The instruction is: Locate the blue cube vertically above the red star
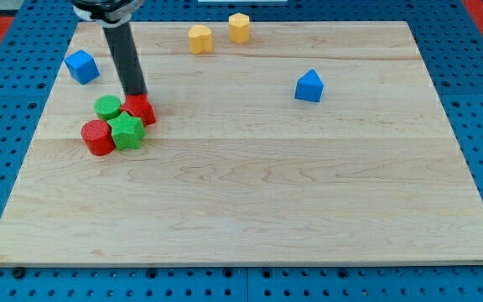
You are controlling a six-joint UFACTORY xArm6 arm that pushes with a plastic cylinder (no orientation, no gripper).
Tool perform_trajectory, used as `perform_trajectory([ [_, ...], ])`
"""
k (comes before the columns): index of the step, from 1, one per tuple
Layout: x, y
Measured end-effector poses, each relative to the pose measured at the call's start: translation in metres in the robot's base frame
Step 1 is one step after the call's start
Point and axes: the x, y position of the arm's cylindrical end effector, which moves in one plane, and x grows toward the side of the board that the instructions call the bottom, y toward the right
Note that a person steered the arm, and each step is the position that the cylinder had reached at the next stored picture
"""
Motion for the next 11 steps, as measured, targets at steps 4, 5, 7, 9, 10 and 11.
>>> perform_trajectory([
  [4, 0.004, -0.117],
  [5, -0.045, -0.128],
  [7, -0.100, -0.087],
  [9, -0.110, -0.005],
  [10, -0.085, 0.041],
  [11, -0.051, 0.030],
])
